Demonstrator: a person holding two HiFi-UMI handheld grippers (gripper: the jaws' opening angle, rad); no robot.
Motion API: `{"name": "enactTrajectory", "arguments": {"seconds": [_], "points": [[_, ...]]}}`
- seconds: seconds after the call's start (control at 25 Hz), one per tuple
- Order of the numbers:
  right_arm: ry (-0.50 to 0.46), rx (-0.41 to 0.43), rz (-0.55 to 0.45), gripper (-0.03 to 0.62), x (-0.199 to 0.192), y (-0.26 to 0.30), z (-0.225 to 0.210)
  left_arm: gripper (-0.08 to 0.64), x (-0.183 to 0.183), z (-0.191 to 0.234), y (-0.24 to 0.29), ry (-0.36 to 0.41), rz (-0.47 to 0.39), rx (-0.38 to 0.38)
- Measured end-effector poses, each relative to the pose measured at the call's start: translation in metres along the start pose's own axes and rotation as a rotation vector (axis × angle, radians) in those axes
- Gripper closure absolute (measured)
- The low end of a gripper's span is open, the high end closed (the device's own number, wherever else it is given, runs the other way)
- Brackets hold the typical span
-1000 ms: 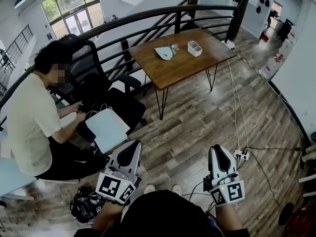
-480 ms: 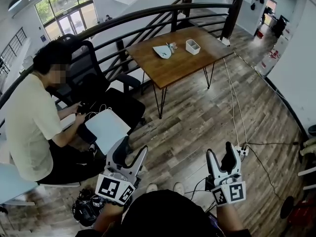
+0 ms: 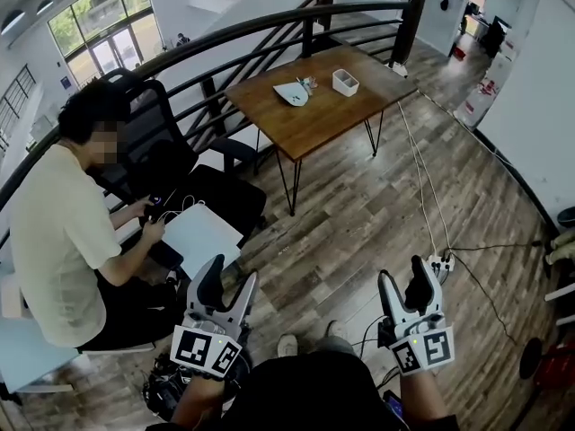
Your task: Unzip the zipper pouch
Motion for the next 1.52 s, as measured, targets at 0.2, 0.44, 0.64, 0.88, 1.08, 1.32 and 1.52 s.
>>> {"name": "enactTrajectory", "arguments": {"seconds": [0.2, 0.44, 0.64, 0.88, 1.08, 1.32, 1.52], "points": [[0.008, 0.005, -0.003, 0.296, 0.0, 0.009, -0.006, 0.291, -0.001, -0.009, 0.016, 0.008, 0.004, -0.039], [0.034, 0.019, -0.024, 0.299, 0.008, 0.039, -0.047, 0.291, -0.004, -0.014, 0.062, 0.025, 0.01, -0.022], [0.053, 0.046, -0.016, 0.307, 0.021, 0.08, -0.095, 0.291, 0.001, -0.018, 0.112, 0.051, 0.005, 0.013], [0.078, 0.1, -0.006, 0.313, 0.035, 0.133, -0.146, 0.291, 0.007, -0.022, 0.175, 0.093, 0.005, 0.062], [0.073, 0.143, 0.021, 0.331, 0.044, 0.162, -0.183, 0.291, 0.006, -0.03, 0.219, 0.102, 0.01, 0.107], [0.1, 0.162, 0.042, 0.337, 0.045, 0.182, -0.215, 0.291, 0.002, -0.037, 0.245, 0.115, 0.037, 0.14], [0.129, 0.172, 0.059, 0.339, 0.04, 0.197, -0.224, 0.291, -0.002, -0.035, 0.255, 0.117, 0.07, 0.152]]}}
Point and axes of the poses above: the fingertips, and each gripper's own axes: y forward along the fingers, z to its left, x out of its top, the point moved 1 cm from there along -y, backward along the fingers, and after that the axes turned 13 degrees about y, right-handed, at the moved point
